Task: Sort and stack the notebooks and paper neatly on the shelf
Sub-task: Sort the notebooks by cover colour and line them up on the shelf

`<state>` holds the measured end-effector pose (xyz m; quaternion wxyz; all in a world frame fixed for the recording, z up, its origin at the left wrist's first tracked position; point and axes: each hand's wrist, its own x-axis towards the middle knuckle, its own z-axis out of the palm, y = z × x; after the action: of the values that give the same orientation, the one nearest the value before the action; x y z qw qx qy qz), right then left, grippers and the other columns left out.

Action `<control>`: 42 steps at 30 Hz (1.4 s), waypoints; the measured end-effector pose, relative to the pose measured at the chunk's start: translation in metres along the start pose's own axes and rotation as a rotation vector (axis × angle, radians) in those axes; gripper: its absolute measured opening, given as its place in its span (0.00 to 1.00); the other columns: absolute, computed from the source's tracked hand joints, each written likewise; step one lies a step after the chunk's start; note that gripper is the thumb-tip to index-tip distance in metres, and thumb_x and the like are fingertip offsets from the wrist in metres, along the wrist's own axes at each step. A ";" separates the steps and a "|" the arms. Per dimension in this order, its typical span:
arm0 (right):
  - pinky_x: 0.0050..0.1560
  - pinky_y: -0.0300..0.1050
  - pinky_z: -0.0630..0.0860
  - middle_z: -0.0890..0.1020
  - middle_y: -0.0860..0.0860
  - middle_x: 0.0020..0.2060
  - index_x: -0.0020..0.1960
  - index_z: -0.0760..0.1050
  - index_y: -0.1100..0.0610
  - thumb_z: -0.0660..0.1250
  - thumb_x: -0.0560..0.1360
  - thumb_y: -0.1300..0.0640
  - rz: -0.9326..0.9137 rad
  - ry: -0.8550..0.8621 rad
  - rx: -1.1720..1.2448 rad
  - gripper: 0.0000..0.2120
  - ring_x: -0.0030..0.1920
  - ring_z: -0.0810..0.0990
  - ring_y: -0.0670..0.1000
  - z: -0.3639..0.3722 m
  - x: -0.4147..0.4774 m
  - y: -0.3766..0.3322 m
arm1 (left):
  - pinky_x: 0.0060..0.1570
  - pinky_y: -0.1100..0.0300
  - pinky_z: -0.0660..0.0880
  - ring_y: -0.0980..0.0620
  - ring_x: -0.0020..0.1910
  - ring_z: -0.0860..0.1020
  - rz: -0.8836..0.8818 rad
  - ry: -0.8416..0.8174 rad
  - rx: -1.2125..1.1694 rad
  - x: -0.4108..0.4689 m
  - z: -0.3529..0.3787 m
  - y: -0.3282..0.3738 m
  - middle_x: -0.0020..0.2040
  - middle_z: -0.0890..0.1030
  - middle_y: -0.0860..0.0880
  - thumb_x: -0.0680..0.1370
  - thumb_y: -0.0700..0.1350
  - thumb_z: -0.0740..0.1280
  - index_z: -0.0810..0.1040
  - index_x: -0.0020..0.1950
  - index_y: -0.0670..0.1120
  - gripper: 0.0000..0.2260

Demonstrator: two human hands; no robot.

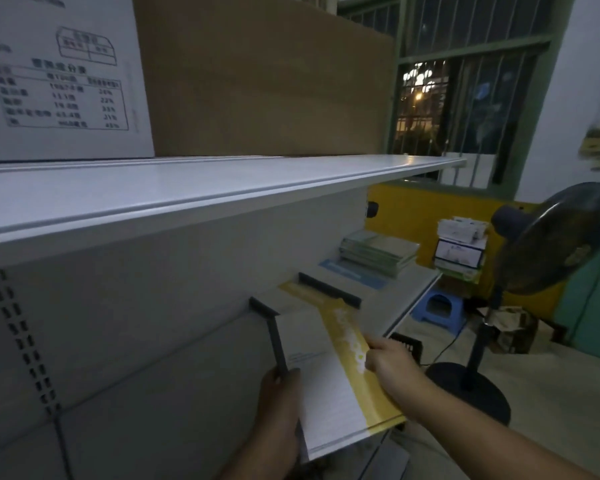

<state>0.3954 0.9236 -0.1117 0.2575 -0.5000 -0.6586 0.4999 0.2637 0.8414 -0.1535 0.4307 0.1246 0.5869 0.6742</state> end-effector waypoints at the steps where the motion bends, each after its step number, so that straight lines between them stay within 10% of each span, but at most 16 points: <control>1: 0.35 0.43 0.70 0.80 0.59 0.35 0.50 0.81 0.53 0.56 0.70 0.72 -0.014 -0.030 -0.014 0.22 0.34 0.77 0.57 0.000 0.019 0.001 | 0.59 0.44 0.73 0.41 0.51 0.77 -0.002 0.026 0.008 0.011 0.003 0.003 0.51 0.79 0.41 0.79 0.39 0.59 0.74 0.56 0.42 0.08; 6: 0.50 0.54 0.80 0.81 0.56 0.52 0.64 0.75 0.57 0.57 0.72 0.70 -0.083 -0.135 -0.117 0.23 0.48 0.82 0.58 -0.010 0.116 -0.002 | 0.44 0.55 0.71 0.42 0.45 0.76 -0.044 0.074 0.152 0.066 0.030 0.019 0.49 0.77 0.41 0.80 0.40 0.62 0.73 0.59 0.43 0.08; 17: 0.30 0.39 0.70 0.81 0.57 0.46 0.57 0.78 0.59 0.57 0.75 0.67 -0.279 -0.253 -0.481 0.16 0.39 0.78 0.54 -0.005 0.255 -0.023 | 0.45 0.51 0.79 0.43 0.41 0.81 0.090 0.351 0.355 0.159 0.069 0.035 0.41 0.82 0.41 0.76 0.34 0.66 0.79 0.42 0.38 0.04; 21: 0.51 0.46 0.76 0.75 0.56 0.62 0.68 0.70 0.58 0.57 0.78 0.63 -0.362 -0.300 -0.620 0.19 0.55 0.78 0.57 0.014 0.265 -0.015 | 0.32 0.65 0.69 0.49 0.35 0.75 0.173 0.446 0.630 0.170 0.077 0.019 0.47 0.76 0.38 0.77 0.41 0.65 0.73 0.48 0.39 0.05; 26: 0.49 0.47 0.75 0.79 0.58 0.51 0.57 0.75 0.60 0.56 0.79 0.60 -0.431 -0.284 -0.639 0.12 0.49 0.79 0.57 0.021 0.272 0.003 | 0.33 0.73 0.68 0.60 0.35 0.70 0.285 0.565 0.813 0.166 0.079 -0.002 0.59 0.64 0.48 0.80 0.47 0.61 0.62 0.74 0.46 0.23; 29: 0.34 0.42 0.70 0.74 0.51 0.37 0.49 0.73 0.56 0.56 0.79 0.60 -0.416 -0.264 -0.616 0.07 0.33 0.73 0.50 0.024 0.278 0.008 | 0.39 0.74 0.67 0.59 0.38 0.70 0.275 0.601 0.839 0.169 0.076 -0.003 0.62 0.64 0.50 0.80 0.49 0.62 0.61 0.75 0.45 0.24; 33: 0.41 0.40 0.63 0.64 0.44 0.33 0.38 0.58 0.44 0.56 0.78 0.58 -0.528 -0.267 -0.642 0.14 0.31 0.63 0.42 0.029 0.279 0.012 | 0.49 0.68 0.70 0.57 0.44 0.73 0.231 0.605 0.778 0.167 0.076 -0.003 0.64 0.66 0.50 0.80 0.50 0.62 0.63 0.73 0.45 0.23; 36: 0.48 0.42 0.70 0.79 0.53 0.50 0.54 0.73 0.53 0.56 0.79 0.57 -0.528 -0.279 -0.643 0.08 0.45 0.76 0.51 0.025 0.277 0.010 | 0.52 0.62 0.73 0.53 0.48 0.74 0.241 0.617 0.823 0.170 0.075 -0.004 0.65 0.67 0.49 0.80 0.50 0.62 0.65 0.70 0.44 0.21; 42: 0.59 0.46 0.71 0.76 0.56 0.63 0.69 0.68 0.56 0.59 0.78 0.57 -0.381 -0.354 -0.591 0.19 0.61 0.75 0.56 0.026 0.279 0.008 | 0.36 0.73 0.70 0.58 0.37 0.73 0.269 0.619 0.827 0.173 0.075 -0.007 0.60 0.66 0.50 0.80 0.48 0.61 0.66 0.69 0.42 0.19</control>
<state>0.2742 1.1689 -0.1735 0.0730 -0.3274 -0.8895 0.3104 0.2138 1.0180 -0.1973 0.0625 0.1534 0.8820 0.4411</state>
